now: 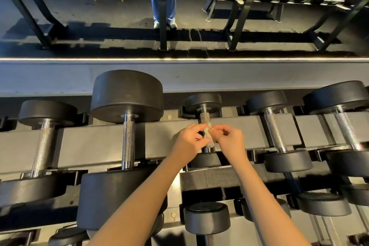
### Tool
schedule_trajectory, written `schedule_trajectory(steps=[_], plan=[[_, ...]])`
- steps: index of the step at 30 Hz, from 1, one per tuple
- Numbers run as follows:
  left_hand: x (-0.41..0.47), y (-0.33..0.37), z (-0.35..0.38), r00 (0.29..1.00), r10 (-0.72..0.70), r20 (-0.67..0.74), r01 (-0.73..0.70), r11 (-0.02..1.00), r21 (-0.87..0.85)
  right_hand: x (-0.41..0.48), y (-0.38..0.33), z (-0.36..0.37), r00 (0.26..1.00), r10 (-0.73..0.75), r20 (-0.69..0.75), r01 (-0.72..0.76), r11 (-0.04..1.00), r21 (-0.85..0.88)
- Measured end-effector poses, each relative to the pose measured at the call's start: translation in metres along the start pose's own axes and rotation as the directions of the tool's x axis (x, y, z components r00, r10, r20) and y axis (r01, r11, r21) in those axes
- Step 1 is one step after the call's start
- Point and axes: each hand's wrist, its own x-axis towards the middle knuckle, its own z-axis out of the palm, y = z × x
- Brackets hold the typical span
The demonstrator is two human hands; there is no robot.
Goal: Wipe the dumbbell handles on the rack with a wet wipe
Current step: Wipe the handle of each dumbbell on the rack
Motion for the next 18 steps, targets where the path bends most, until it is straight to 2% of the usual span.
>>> schedule_trajectory(steps=[4, 7, 8, 11, 14, 18], plan=[[0.006, 0.001, 0.003, 0.994, 0.048, -0.100, -0.044, 0.998, 0.040, 0.001, 0.000, 0.005, 0.999, 0.009, 0.051, -0.013, 0.997, 0.082], [0.015, 0.003, -0.001, 0.989, 0.013, -0.149, -0.007, 0.999, 0.042, -0.004, 0.002, 0.004, 0.998, -0.055, 0.041, 0.051, 0.994, 0.098], [0.018, 0.004, -0.004, 0.984, 0.002, -0.177, 0.005, 0.999, 0.044, -0.006, 0.006, 0.004, 0.996, -0.089, 0.018, 0.088, 0.995, 0.041], [0.029, 0.005, -0.011, 0.956, -0.017, -0.292, 0.022, 1.000, 0.013, -0.011, 0.028, 0.012, 0.985, -0.169, -0.040, 0.147, 0.936, -0.320], [0.043, 0.005, -0.006, 0.962, -0.014, -0.271, 0.037, 0.996, 0.080, -0.010, 0.036, 0.018, 0.983, -0.147, -0.107, 0.095, 0.917, -0.388], [0.053, 0.004, 0.007, 0.980, -0.026, -0.196, 0.066, 0.977, 0.202, -0.009, 0.037, 0.016, 0.975, -0.181, -0.129, 0.121, 0.918, -0.378]])
